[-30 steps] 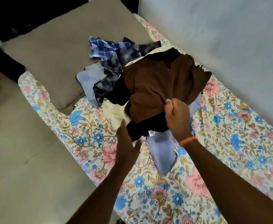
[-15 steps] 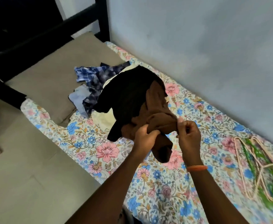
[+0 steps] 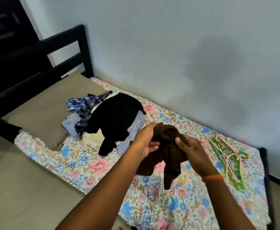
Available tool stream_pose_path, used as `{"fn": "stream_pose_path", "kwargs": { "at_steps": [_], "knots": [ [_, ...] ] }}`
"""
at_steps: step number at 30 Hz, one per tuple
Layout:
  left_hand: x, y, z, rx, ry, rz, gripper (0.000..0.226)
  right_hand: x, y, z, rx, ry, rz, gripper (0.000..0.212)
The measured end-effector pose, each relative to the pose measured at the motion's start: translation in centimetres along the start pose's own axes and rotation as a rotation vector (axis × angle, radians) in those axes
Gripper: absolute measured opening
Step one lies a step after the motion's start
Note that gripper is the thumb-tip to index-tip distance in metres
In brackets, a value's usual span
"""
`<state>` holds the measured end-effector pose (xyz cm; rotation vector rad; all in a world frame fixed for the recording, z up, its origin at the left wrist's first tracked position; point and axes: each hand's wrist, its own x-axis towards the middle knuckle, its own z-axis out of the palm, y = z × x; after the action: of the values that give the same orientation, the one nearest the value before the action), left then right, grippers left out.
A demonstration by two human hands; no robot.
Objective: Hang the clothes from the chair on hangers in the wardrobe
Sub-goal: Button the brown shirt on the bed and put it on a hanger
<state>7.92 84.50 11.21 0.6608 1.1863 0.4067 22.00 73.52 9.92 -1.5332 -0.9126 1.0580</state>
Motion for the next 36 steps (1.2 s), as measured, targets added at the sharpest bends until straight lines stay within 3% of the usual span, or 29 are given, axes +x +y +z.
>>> {"fn": "stream_pose_path", "kwargs": {
  "at_steps": [2, 6, 9, 12, 14, 19, 24, 27, 30, 31, 32, 34, 36],
  "knots": [
    [-0.9, -0.8, 0.4, 0.071, -0.03, 0.131, 0.048, 0.0, -1.7, -2.3, 0.05, -0.01, 0.059, 0.031],
    [-1.8, -3.8, 1.2, 0.307, -0.266, 0.466, 0.032, -0.3, -4.5, -6.1, 0.035, -0.177, 0.107, 0.053],
    [-1.4, -5.2, 2.1, 0.478, -0.269, 0.576, 0.026, -0.3, -6.8, -8.1, 0.114, -0.243, 0.077, 0.054],
    [-1.8, -4.2, 3.1, 0.257, -0.203, 0.49, 0.015, -0.1, -8.7, -10.6, 0.107, -0.312, 0.095, 0.059],
    [-1.2, -3.3, 3.7, 0.197, -0.136, 0.479, 0.018, 0.4, -9.3, -12.5, 0.024, -0.349, 0.158, 0.047],
    [2.2, -2.2, 4.3, 0.481, -0.005, 0.275, 0.023, 3.8, -7.2, -16.5, -0.274, -0.38, 0.405, 0.015],
    [8.8, -2.5, 5.6, 0.73, -0.077, 0.03, 0.02, 12.3, 0.4, -18.3, -0.544, -0.37, 0.61, 0.019],
    [17.1, -2.4, 7.0, 0.635, 0.09, 0.042, 0.015, 19.7, 7.7, -17.2, -0.451, -0.114, 0.609, 0.032],
    [28.9, -6.0, 7.0, 0.603, 0.313, 0.168, 0.017, 24.9, 17.0, -15.3, -0.413, 0.553, 0.385, 0.045],
    [32.1, -8.0, 6.8, 0.638, 0.364, 0.209, 0.016, 25.2, 20.3, -14.5, -0.381, 0.699, 0.307, 0.04],
    [33.6, -10.0, 6.7, 0.647, 0.403, 0.215, 0.013, 24.5, 23.2, -13.7, -0.312, 0.766, 0.271, 0.029],
    [35.8, -16.3, 6.3, 0.638, 0.402, 0.122, 0.011, 21.8, 30.3, -11.6, -0.062, 0.759, 0.416, 0.009],
    [36.9, -23.6, 4.9, 0.665, 0.347, 0.022, 0.016, 17.9, 37.3, -9.1, 0.045, 0.71, 0.608, 0.01]
  ]
}}
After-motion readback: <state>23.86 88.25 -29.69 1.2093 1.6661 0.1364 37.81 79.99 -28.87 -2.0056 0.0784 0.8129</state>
